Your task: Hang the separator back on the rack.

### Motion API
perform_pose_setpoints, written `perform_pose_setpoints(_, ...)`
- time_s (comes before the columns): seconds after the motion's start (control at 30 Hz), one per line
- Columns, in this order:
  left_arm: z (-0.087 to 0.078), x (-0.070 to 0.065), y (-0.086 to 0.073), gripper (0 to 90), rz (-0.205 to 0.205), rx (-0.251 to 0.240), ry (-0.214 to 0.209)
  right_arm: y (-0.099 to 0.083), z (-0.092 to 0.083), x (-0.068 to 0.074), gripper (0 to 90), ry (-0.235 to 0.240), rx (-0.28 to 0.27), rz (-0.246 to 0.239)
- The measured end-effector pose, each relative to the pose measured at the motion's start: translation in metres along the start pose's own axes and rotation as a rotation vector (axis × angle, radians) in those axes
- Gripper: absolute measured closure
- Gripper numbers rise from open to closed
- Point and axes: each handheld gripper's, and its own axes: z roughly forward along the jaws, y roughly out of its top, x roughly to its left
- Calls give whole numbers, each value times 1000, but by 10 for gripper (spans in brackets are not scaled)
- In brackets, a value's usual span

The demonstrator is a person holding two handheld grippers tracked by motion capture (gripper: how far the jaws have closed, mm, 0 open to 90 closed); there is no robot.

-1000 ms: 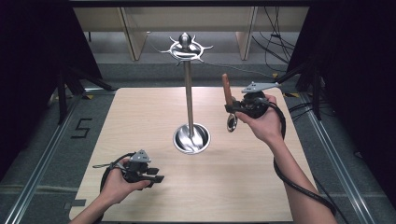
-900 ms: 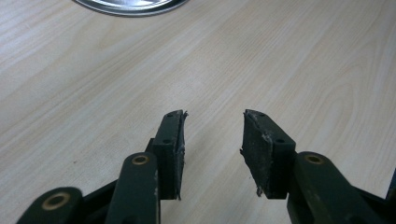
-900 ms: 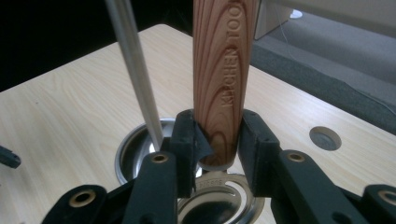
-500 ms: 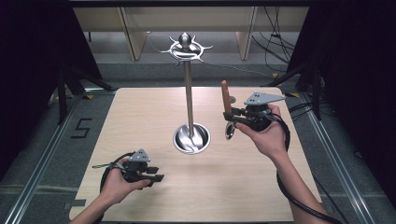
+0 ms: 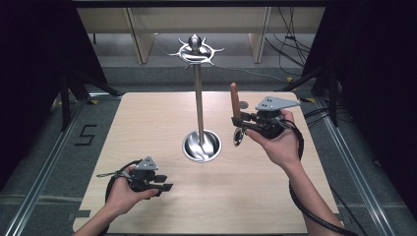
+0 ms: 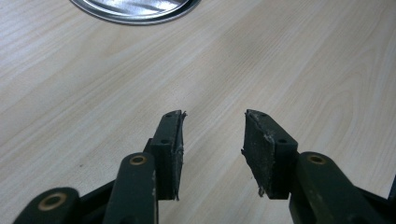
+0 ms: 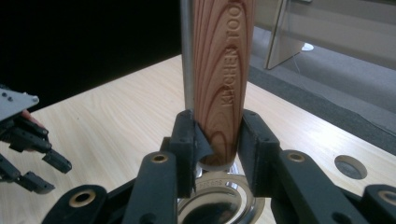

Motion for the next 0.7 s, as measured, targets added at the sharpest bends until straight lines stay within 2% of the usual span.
perform_pose_setpoints(0.03, 0, 0, 0, 569, -1, 0, 0, 0, -1, 1, 700, -9, 2, 17)
perform_pose_setpoints(0.13, 0, 0, 0, 569, 1, 2, 1, 2, -3, 2, 699, -7, -14, 24)
perform_pose_setpoints(0.17, 0, 0, 0, 569, -1, 3, 1, 3, -3, 0, 699, -2, -20, 5)
perform_pose_setpoints(0.27, 0, 0, 0, 569, 2, 4, 4, 6, -6, 3, 699, -10, -25, 22)
perform_pose_setpoints(0.33, 1, 0, 0, 569, 0, 2, 11, 8, -5, 3, 699, -4, -41, 4)
perform_pose_setpoints(0.37, 1, 0, 0, 569, -1, 1, 10, 9, -7, 5, 699, -8, -36, 18)
perform_pose_setpoints(0.5, 0, 0, 0, 569, -3, -1, -1, 15, -7, 8, 699, -3, -61, 4)
perform_pose_setpoints(0.57, 0, 0, 0, 569, -3, -3, 3, 18, -6, 10, 699, -22, -83, 4)
perform_pose_setpoints(0.6, 0, 0, 0, 569, -5, -5, 1, 19, -6, 9, 699, -16, -81, -15)
perform_pose_setpoints(0.7, -1, 0, 0, 569, -4, -11, 1, 22, -4, 11, 699, -17, -89, -15)
